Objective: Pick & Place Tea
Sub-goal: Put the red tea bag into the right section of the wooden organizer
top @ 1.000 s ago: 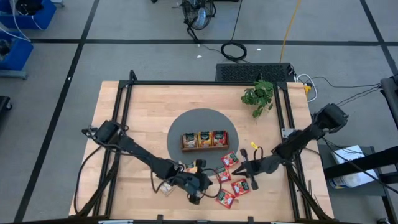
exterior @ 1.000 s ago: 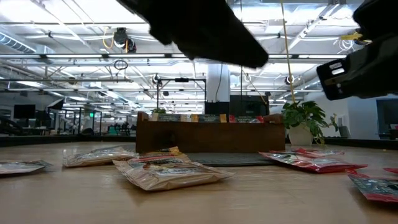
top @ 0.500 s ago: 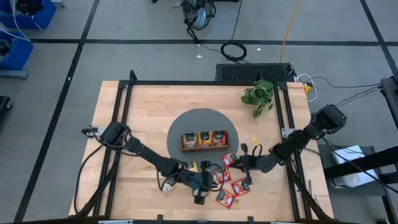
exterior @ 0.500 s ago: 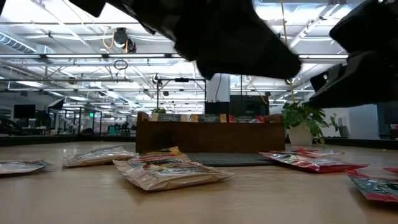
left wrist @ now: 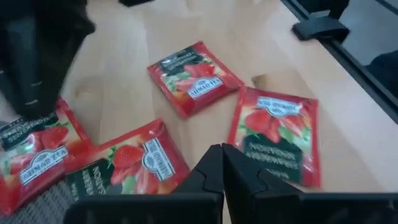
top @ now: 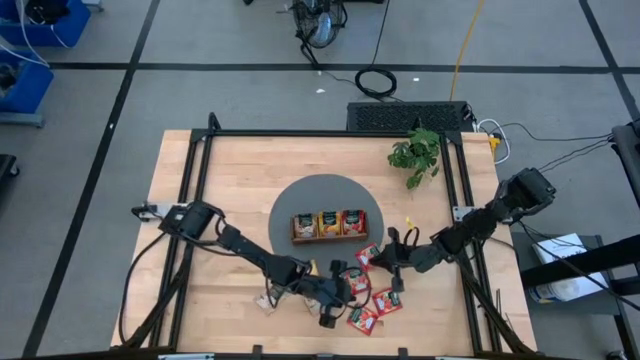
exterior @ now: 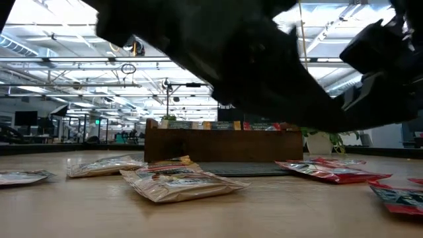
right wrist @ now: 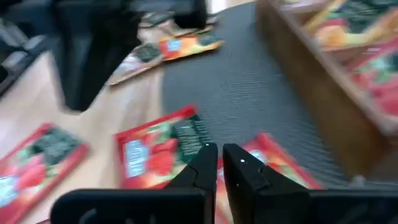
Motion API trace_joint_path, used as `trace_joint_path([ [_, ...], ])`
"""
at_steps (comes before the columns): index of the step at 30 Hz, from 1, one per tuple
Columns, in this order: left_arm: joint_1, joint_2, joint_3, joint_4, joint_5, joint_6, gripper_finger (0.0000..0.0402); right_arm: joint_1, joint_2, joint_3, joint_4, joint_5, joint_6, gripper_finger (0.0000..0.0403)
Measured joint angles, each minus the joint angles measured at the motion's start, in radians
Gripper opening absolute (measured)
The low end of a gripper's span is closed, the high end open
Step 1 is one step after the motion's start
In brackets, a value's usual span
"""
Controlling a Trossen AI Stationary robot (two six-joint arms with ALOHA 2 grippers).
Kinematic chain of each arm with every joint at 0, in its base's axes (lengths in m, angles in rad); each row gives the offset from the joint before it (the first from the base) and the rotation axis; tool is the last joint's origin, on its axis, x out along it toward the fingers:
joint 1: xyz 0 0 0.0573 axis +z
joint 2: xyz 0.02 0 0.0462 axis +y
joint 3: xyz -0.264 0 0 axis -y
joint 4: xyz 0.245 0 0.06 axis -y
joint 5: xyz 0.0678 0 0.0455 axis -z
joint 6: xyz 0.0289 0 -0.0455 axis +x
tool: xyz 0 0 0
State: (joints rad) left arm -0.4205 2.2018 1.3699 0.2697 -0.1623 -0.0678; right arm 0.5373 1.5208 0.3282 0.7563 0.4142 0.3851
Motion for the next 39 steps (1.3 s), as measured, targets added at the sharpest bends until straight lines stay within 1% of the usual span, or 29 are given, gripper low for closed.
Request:
trace_joint_path([
  [4,0.016,0.026,0.007,0.018,0.010,-0.024,0.0020,-0.022,0.000,-0.009,0.001,0.001,0.032,0.0031],
  [6,0.019,0.029,0.007,0.020,0.002,-0.022,0.0021,-0.027,0.000,-0.009,0.002,0.001,0.042,0.0040],
  [9,0.020,0.029,0.008,0.020,-0.011,-0.020,0.0013,-0.028,0.015,-0.009,0.023,0.000,0.045,0.0060],
  [11,0.020,0.029,0.008,0.020,-0.011,-0.020,0.0005,-0.028,0.032,-0.009,0.052,-0.025,0.045,0.0076],
  [13,0.020,0.029,0.008,0.020,-0.011,-0.020,0.0005,-0.032,0.070,0.002,0.078,-0.052,0.044,0.0093],
  [17,0.020,0.029,0.008,0.020,-0.011,-0.022,0.0019,-0.034,0.165,0.028,0.122,-0.049,0.067,0.0124],
  [20,0.020,0.029,0.008,0.018,-0.011,-0.024,0.0020,-0.051,0.230,0.057,0.155,-0.049,0.073,0.0139],
  [25,0.011,0.028,0.008,-0.005,0.010,-0.020,0.0004,-0.078,0.287,0.102,0.167,-0.056,0.074,0.0146],
  [33,0.008,0.036,0.008,-0.005,0.011,-0.032,0.0024,-0.091,0.288,0.099,0.167,-0.095,0.100,0.0143],
  [36,0.008,0.036,0.008,-0.005,0.006,-0.040,0.0017,-0.092,0.288,0.099,0.165,-0.150,0.112,0.0143],
  [39,0.008,0.036,0.008,-0.019,0.034,-0.048,0.0005,-0.092,0.288,0.099,0.159,-0.158,0.123,0.0141],
])
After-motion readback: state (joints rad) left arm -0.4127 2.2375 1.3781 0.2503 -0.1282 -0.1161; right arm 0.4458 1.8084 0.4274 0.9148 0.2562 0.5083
